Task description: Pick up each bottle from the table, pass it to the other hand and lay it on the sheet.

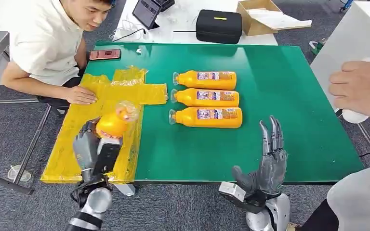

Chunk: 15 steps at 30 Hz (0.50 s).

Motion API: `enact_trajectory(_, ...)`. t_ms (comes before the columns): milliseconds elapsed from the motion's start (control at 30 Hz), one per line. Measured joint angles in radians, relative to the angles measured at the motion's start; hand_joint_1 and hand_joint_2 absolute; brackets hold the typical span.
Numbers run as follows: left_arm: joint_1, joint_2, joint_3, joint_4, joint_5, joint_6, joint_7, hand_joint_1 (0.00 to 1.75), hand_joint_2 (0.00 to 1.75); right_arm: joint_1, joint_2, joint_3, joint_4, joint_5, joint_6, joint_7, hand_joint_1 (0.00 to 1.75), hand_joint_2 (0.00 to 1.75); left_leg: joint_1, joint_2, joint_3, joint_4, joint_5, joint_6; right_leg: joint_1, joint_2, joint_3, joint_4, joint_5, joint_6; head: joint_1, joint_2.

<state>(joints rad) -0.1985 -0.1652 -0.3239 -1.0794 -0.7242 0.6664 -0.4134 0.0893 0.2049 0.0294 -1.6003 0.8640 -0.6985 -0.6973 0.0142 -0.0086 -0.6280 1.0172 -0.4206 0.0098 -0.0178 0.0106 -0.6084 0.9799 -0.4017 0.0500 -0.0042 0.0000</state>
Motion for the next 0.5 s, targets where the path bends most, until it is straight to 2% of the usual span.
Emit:
enact_trajectory(167,-0.074,0.023,-0.036,0.139,-0.153,-0.056,0.065,1.75,1.75,-0.017,0.000,0.052,0.014,-0.046,0.000,0.000,0.00,0.00,0.000,0.000,0.000,0.000,0.000,0.000,0.000,0.000,0.000,0.000,0.000,0.000,0.000,0.000)
enact_trajectory(333,-0.107,0.036,-0.057,0.215,-0.181,-0.080,0.082,1.75,1.75,-0.022,-0.002,0.086,0.027,-0.064,0.000,0.000,0.00,0.00,0.000,0.000,-0.001,0.000,0.000,0.000,0.000,0.000,0.000,0.000,0.000,0.000,0.000,0.000)
enact_trajectory(467,-0.129,0.045,-0.072,0.258,-0.207,-0.140,0.096,1.59,1.75,-0.027,-0.005,0.117,0.036,-0.092,0.000,0.000,0.00,0.00,0.000,0.000,-0.001,0.000,0.000,0.000,0.000,0.000,0.000,0.000,0.000,0.000,0.000,0.000)
enact_trajectory(500,-0.137,0.046,-0.076,0.273,-0.217,-0.160,0.103,1.43,1.75,-0.028,-0.006,0.125,0.038,-0.102,0.000,0.000,0.00,0.00,0.000,0.000,-0.001,0.000,0.000,0.000,0.000,0.000,0.000,0.000,0.000,0.000,0.000,0.000)
